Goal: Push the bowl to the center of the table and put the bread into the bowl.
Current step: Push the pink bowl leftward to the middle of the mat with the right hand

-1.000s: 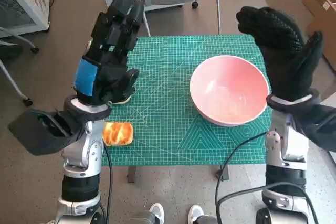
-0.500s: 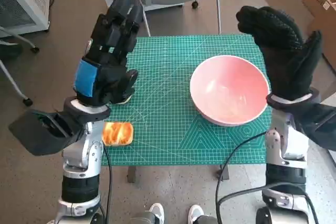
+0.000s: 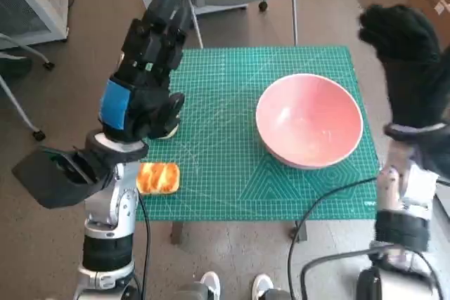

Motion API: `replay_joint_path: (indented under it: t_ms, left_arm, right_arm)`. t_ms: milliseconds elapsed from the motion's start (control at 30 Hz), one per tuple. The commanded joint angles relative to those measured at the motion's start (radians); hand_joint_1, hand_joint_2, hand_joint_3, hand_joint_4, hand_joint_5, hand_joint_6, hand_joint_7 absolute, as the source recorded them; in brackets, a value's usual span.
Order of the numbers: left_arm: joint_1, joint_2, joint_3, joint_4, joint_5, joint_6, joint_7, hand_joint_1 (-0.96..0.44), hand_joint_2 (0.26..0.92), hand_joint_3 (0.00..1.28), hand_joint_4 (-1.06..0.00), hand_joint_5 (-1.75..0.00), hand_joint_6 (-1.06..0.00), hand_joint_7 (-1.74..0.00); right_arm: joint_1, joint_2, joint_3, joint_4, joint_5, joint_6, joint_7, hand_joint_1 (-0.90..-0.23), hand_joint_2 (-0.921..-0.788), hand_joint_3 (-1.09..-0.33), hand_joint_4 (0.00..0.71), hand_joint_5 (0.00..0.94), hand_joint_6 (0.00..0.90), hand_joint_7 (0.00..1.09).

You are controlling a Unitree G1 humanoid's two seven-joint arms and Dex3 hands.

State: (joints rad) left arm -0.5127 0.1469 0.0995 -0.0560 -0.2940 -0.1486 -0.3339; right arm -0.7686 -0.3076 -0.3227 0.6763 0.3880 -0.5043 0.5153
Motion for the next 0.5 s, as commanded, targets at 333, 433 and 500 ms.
replay_joint_path:
  t_ms: [333, 433, 500]
  left_arm:
    - [0.007, -0.005, 0.006, -0.006, -0.011, -0.006, 0.003, -0.63, 0.921, 0.43, 0.00, 0.00, 0.00, -0.25]
    - [0.009, -0.005, 0.007, -0.008, -0.012, -0.005, 0.003, -0.63, 0.921, 0.43, 0.00, 0.00, 0.00, -0.25]
    - [0.010, -0.005, 0.006, -0.010, -0.012, -0.004, 0.004, -0.63, 0.921, 0.43, 0.00, 0.00, 0.00, -0.25]
  right_arm:
    - [-0.100, -0.089, -0.059, 0.453, -0.070, -0.034, -0.129, -0.652, -0.921, -0.775, 0.234, 0.014, 0.338, 0.01]
    - [-0.101, -0.093, -0.058, 0.512, -0.085, -0.009, -0.169, -0.648, -0.921, -0.783, 0.235, 0.013, 0.341, 0.01]
    - [-0.103, -0.093, -0.057, 0.539, -0.094, 0.011, -0.190, -0.646, -0.921, -0.786, 0.235, 0.011, 0.341, 0.01]
